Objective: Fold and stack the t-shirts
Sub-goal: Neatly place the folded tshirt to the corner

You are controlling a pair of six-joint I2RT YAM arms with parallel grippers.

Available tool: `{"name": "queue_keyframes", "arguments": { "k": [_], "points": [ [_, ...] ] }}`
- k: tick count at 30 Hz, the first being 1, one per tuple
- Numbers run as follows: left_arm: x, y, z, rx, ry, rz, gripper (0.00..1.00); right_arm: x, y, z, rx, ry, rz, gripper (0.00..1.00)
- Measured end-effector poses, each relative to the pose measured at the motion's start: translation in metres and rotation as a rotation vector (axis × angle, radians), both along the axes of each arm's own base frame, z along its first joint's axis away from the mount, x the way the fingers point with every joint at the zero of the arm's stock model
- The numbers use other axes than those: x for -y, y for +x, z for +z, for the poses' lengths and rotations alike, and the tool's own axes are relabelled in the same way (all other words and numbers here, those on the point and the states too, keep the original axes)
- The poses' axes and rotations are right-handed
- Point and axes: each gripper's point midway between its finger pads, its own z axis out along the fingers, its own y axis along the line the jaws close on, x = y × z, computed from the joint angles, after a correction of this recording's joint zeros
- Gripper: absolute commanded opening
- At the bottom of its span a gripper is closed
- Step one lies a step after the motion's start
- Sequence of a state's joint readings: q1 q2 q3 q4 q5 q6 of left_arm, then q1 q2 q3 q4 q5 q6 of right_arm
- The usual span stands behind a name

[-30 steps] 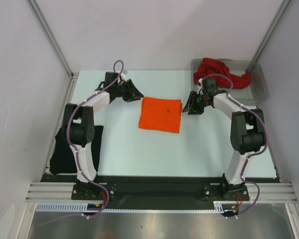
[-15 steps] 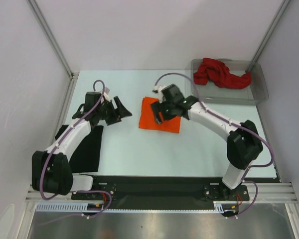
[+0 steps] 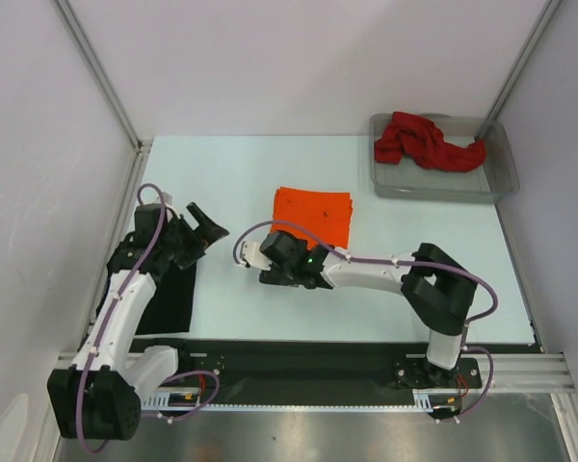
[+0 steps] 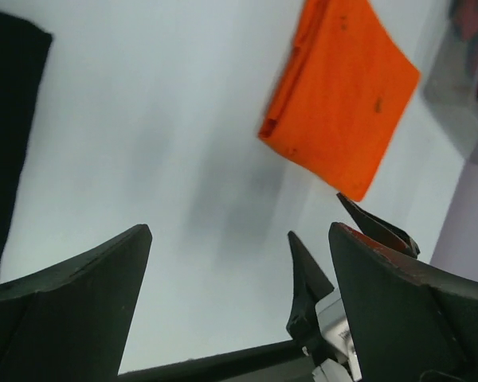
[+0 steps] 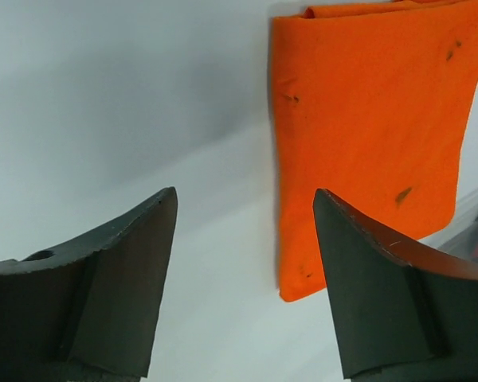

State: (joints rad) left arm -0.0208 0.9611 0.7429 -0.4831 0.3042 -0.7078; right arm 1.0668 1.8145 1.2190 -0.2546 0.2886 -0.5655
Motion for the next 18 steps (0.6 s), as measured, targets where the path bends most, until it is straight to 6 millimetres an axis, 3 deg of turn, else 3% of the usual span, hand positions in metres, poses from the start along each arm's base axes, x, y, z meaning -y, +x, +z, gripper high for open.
{"name": "queue_keyframes", "arguments": {
  "k": [7,11,18],
  "points": [
    [-0.037,0.004,-0.020,-0.181,0.083,0.136,1.00,0.006,0.017,-0.030,0.063,-0.133,0.040,0.55],
    [-0.043,-0.001,-0.023,-0.208,0.084,0.161,1.00,0.003,0.023,-0.046,0.062,-0.163,0.042,0.49],
    [-0.049,-0.007,-0.035,-0.264,0.042,0.195,1.00,-0.007,0.046,-0.048,0.112,-0.153,0.019,0.40]
  ]
}}
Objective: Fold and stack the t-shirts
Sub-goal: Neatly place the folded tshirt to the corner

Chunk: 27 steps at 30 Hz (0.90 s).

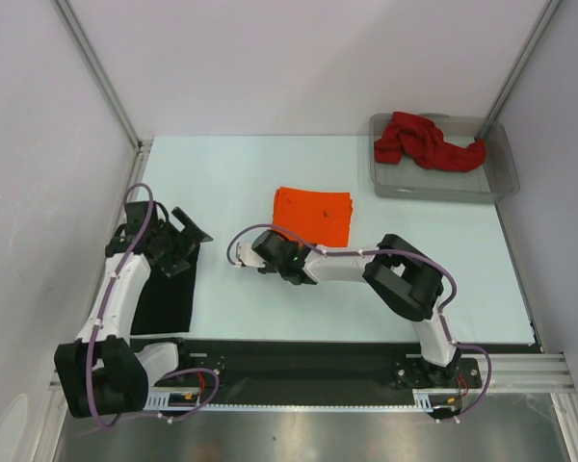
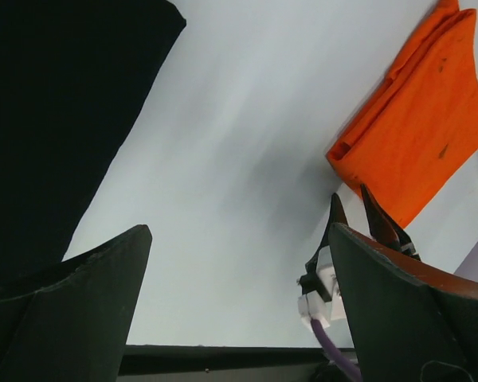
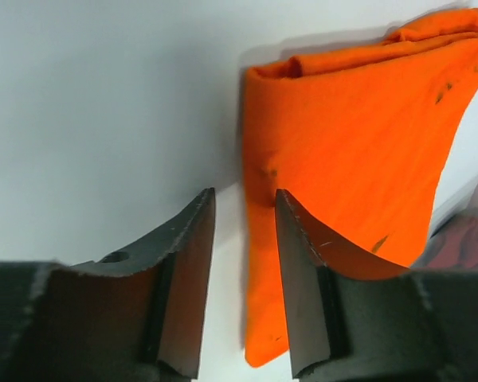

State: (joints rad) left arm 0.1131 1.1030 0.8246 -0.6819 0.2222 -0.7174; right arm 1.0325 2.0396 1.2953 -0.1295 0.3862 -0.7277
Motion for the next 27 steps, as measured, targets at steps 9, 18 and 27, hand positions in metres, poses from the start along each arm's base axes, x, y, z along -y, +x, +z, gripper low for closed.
{"name": "queue_keyframes", "arguments": {
  "k": [9,18,27],
  "points": [
    [0.009,-0.001,-0.028,-0.121,-0.062,-0.026,1.00,0.001,0.022,-0.006,-0.012,0.012,-0.014,0.12],
    [0.032,0.011,-0.034,-0.146,-0.222,-0.058,1.00,0.002,0.026,-0.007,-0.036,0.025,-0.004,0.00],
    [0.052,0.030,-0.044,-0.153,-0.350,-0.072,1.00,0.009,0.028,0.001,-0.083,0.072,0.009,0.00]
  ]
}}
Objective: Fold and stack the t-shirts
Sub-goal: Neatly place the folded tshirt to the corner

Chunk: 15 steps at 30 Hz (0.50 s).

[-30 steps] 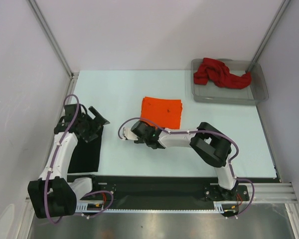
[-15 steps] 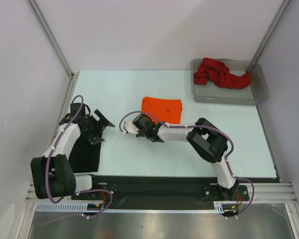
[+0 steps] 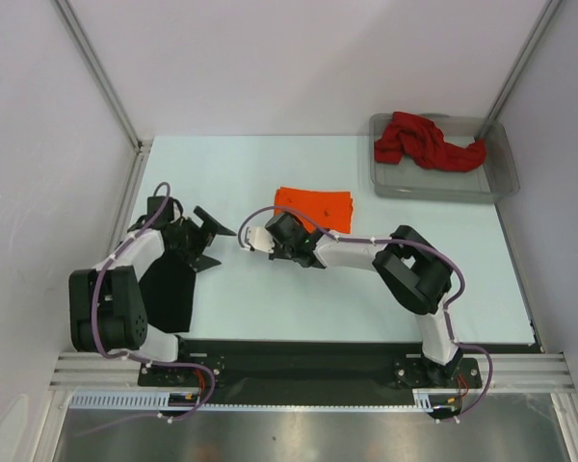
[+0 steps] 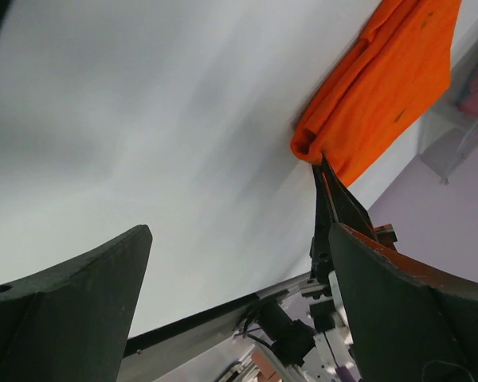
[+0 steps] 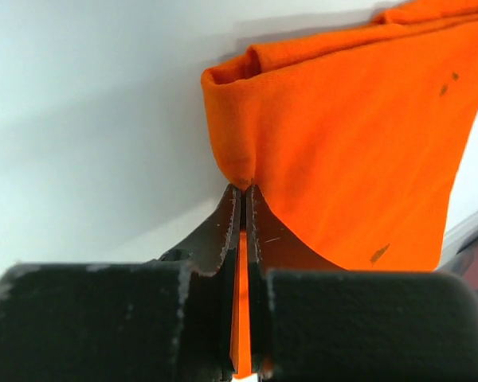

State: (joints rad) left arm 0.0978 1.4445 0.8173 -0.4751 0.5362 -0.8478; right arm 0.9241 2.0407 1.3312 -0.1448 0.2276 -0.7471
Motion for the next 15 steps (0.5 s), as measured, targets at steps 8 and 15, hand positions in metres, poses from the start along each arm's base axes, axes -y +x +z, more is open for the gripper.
{"name": "queue_keyframes", "arguments": {
  "k": [8,15],
  "points": [
    [0.055,0.020,-0.008,0.002,-0.090,-0.088,1.00,0.014,0.000,0.025,0.003,0.048,-0.008,0.00],
    [0.101,0.046,-0.009,0.030,-0.141,-0.127,1.00,0.022,-0.006,0.037,-0.004,0.076,-0.009,0.00]
  ]
}}
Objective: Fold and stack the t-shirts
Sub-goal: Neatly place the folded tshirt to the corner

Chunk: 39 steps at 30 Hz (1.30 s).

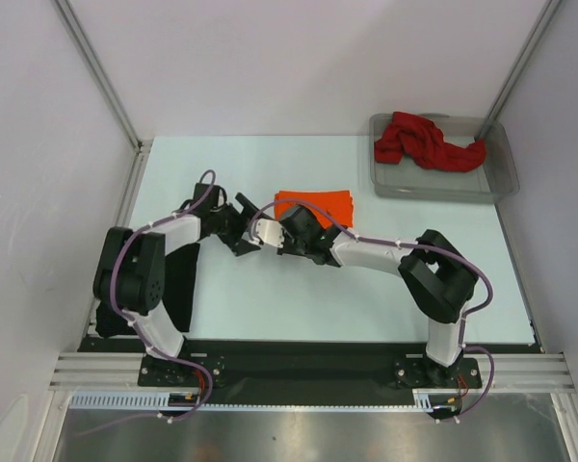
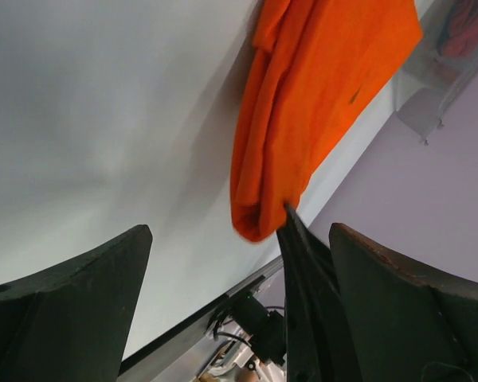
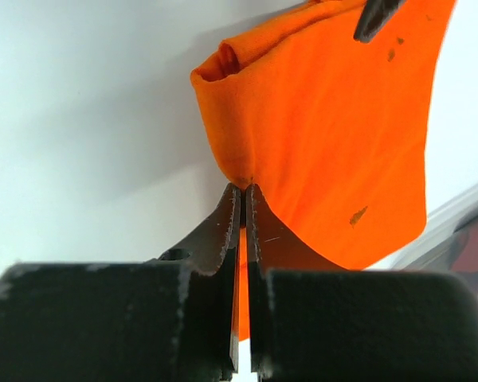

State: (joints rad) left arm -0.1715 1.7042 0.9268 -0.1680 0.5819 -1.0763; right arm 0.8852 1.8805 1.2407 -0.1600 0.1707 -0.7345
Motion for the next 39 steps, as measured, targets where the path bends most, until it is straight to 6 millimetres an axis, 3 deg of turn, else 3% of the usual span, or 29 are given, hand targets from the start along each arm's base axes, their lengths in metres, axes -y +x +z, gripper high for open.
{"name": "queue_keyframes", "arguments": {
  "k": [5,13,19,24,33,39],
  "points": [
    [0.018,0.025,-0.009,-0.009,-0.022,0.002,1.00,0.004,-0.002,0.011,-0.004,0.035,-0.004,0.00],
    [0.034,0.045,-0.028,-0.059,-0.047,0.017,1.00,0.009,-0.002,0.030,-0.011,0.105,-0.026,0.00],
    [0.053,0.070,-0.026,-0.032,-0.084,0.014,0.93,0.013,-0.007,0.025,-0.037,0.118,-0.025,0.00],
    [0.057,0.072,-0.028,-0.029,-0.078,0.021,0.87,0.016,-0.006,0.025,-0.060,0.142,-0.038,0.00],
    [0.065,0.079,-0.033,-0.028,-0.087,0.017,0.74,0.028,0.004,0.048,-0.045,0.214,-0.078,0.00],
    [0.069,0.084,-0.035,-0.005,-0.095,0.010,0.66,0.029,0.002,0.050,-0.049,0.222,-0.078,0.00]
  ]
}}
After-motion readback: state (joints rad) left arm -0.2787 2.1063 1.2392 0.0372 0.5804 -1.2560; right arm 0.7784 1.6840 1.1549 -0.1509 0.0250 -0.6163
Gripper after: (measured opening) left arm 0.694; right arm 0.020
